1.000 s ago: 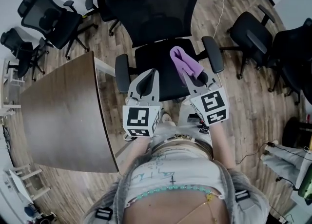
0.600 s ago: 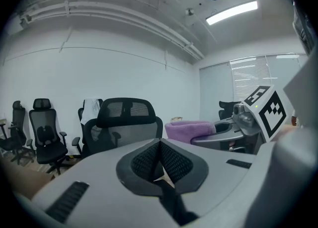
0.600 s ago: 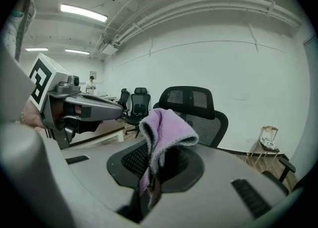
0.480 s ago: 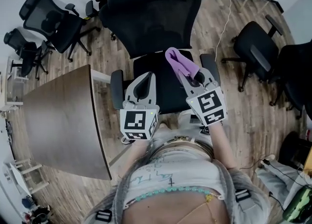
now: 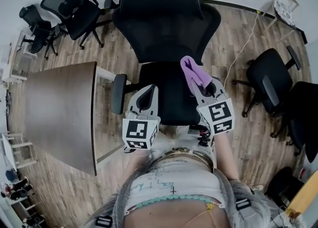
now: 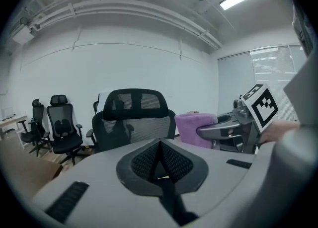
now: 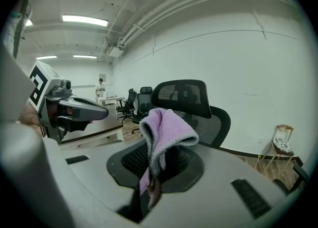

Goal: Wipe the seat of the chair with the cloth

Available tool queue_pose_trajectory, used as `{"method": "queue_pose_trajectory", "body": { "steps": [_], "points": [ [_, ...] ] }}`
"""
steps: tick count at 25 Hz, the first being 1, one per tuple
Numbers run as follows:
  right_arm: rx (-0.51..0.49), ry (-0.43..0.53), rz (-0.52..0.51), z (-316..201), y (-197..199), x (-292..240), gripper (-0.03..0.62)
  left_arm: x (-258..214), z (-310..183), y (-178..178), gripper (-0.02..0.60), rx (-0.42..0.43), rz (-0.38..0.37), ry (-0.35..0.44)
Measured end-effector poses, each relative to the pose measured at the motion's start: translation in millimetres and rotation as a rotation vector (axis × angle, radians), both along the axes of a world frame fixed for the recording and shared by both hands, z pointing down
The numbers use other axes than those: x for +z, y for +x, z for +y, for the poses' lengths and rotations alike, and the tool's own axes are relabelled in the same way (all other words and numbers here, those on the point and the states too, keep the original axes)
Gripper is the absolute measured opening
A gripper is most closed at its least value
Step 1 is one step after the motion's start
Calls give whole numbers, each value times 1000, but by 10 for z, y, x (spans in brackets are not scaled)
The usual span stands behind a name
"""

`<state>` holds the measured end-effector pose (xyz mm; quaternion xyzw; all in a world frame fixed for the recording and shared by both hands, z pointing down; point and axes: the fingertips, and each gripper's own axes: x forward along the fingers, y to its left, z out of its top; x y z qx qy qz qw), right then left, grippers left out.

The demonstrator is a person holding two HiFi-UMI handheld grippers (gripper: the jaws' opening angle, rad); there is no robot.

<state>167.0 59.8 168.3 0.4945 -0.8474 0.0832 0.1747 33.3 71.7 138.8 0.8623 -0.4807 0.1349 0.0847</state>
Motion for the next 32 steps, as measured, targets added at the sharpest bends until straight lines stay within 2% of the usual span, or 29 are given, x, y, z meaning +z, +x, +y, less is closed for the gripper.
{"method": "queue_pose_trajectory", "body": {
  "steps": [5,10,13,18,23,32],
  "points": [
    [-32,-12,-18,-137,67,73,48,76,-73,-116,3,-81,-26,-19],
    [-25,-23,-24,-249,-23,106,48,87,-159,-303,3,-98,-33,-25],
    [-2,-21,-17,-321,-137,105,48,111,-266,-442,3,-77,-38,-24],
    [78,-30,-2,-481,-375,188,48,199,-587,-691,3,5,-23,-26],
    [135,-40,0,-690,-787,245,48,223,-953,-1077,3,77,-9,-30],
    [147,-90,45,-906,-1613,395,48,491,-1286,-2014,3,63,17,-66]
  ]
}}
